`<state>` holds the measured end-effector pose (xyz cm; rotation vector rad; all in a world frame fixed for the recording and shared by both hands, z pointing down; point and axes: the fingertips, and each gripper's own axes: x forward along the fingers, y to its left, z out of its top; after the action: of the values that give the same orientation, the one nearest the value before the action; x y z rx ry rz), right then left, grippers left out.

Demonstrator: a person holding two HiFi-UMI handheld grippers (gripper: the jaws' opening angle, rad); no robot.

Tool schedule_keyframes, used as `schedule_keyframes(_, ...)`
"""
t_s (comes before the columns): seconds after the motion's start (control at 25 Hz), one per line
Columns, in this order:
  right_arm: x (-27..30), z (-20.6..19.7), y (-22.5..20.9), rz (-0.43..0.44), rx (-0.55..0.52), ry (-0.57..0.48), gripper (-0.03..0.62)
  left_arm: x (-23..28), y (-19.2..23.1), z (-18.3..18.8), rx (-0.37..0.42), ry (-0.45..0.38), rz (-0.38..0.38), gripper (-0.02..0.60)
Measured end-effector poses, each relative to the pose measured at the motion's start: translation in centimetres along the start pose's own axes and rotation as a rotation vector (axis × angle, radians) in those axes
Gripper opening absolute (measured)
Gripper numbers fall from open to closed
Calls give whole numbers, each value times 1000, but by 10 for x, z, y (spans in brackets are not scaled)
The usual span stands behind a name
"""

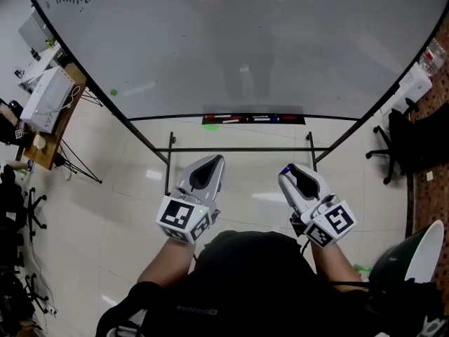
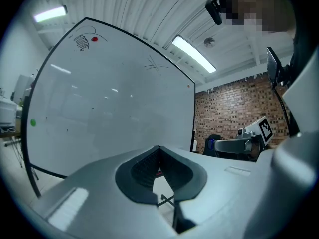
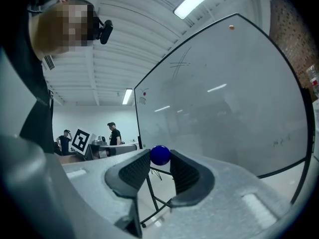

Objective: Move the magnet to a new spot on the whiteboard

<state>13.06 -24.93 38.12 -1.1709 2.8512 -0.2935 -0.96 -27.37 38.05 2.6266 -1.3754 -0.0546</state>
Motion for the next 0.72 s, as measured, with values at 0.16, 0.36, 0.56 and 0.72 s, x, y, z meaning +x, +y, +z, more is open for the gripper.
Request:
schedule_keyframes(0.16, -5, 4, -3, 9, -19, -5, 112, 3, -10, -2, 2, -3, -4, 15)
schedule_keyframes(0.36, -10, 2, -2, 19, -32, 6, 112, 0, -17, -6, -6, 3, 2, 15)
schedule_keyframes(0.56, -12, 2, -2, 21, -23, -6, 112, 0, -21, -6, 5, 0, 1, 15)
schedule_keyframes(0.72, -12, 0, -1, 19, -20, -5, 112, -4, -25, -2, -5, -41, -22, 15)
